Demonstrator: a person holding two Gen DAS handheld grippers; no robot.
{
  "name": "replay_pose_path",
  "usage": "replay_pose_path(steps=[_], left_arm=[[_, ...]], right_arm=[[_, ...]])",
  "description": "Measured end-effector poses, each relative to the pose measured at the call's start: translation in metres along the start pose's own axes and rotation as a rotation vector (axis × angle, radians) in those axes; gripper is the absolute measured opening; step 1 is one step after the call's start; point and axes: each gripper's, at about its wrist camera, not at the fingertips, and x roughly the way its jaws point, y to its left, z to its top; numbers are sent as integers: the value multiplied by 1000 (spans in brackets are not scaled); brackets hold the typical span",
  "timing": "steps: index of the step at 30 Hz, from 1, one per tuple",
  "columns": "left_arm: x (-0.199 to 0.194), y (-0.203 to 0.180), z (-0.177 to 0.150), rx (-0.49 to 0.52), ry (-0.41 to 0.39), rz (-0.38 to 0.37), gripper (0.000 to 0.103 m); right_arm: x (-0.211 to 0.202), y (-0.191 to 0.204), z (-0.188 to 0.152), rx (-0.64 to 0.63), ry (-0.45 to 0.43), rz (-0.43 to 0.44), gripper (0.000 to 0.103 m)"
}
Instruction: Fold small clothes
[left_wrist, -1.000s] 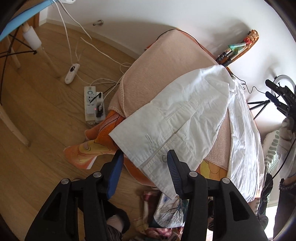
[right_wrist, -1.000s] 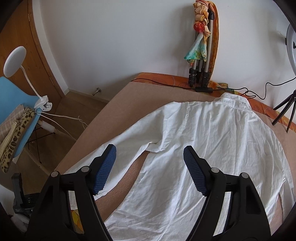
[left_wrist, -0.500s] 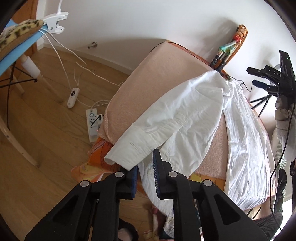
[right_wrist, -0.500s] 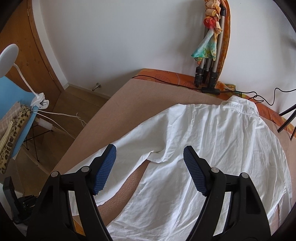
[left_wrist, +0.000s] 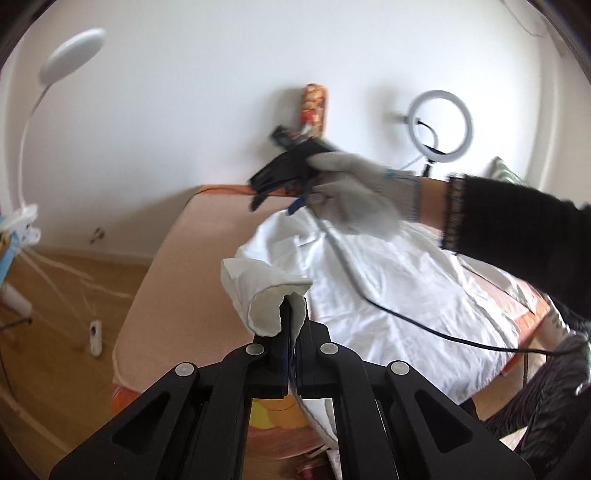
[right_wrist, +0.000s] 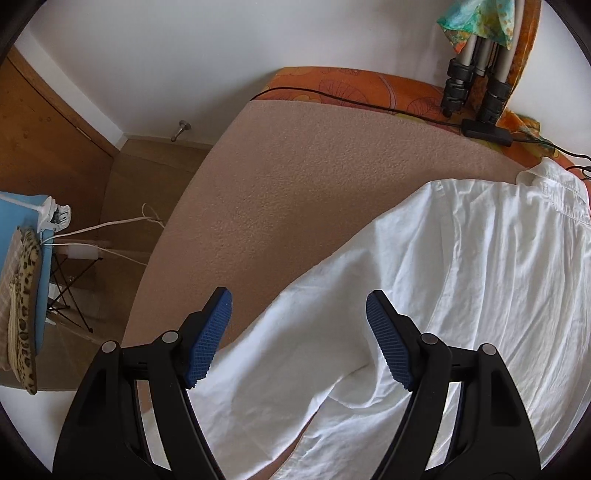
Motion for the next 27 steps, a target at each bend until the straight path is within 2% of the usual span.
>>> replay_pose_path(steps=[3, 5, 11, 12, 13, 14, 15, 17, 20, 22, 24, 25, 27], left_arm=[[4, -21, -6, 92, 15, -43, 1], [9, -33, -13, 164, 32, -37, 1], [18, -67, -29, 288, 86, -99, 1], [18, -72, -30, 308, 89, -98, 1], [17, -77, -32, 327, 88, -98, 1], [17, -81, -33, 346, 83, -88, 1], [17, -84, -34, 361, 81, -84, 1], [16, -87, -33, 378, 78, -80, 1], [22, -99, -34, 441, 63, -37, 1], [28, -109, -37, 485, 72, -27, 1], [35, -118, -44, 538, 87, -28, 0], [39, -125, -49, 581, 99, -25, 0], [44, -137, -59, 641, 125, -35, 0]], right_arm=[[21, 9, 8, -47, 49, -80, 78], [33, 16, 9, -98, 92, -124, 78], [49, 29, 9, -214, 140, -243, 77], [50, 34, 6, -253, 140, -275, 71], [51, 37, 2, -297, 135, -321, 49], [50, 37, -2, -319, 130, -353, 18], [48, 30, -4, -303, 130, -345, 6], [33, 12, -7, -236, 98, -293, 3], [-5, -28, -9, -104, 0, -206, 2], [-33, -64, -13, 24, -92, -89, 2], [-49, -102, -24, 118, -143, 46, 2], [-52, -117, -32, 151, -157, 62, 2], [-49, -135, -38, 163, -158, -25, 2]])
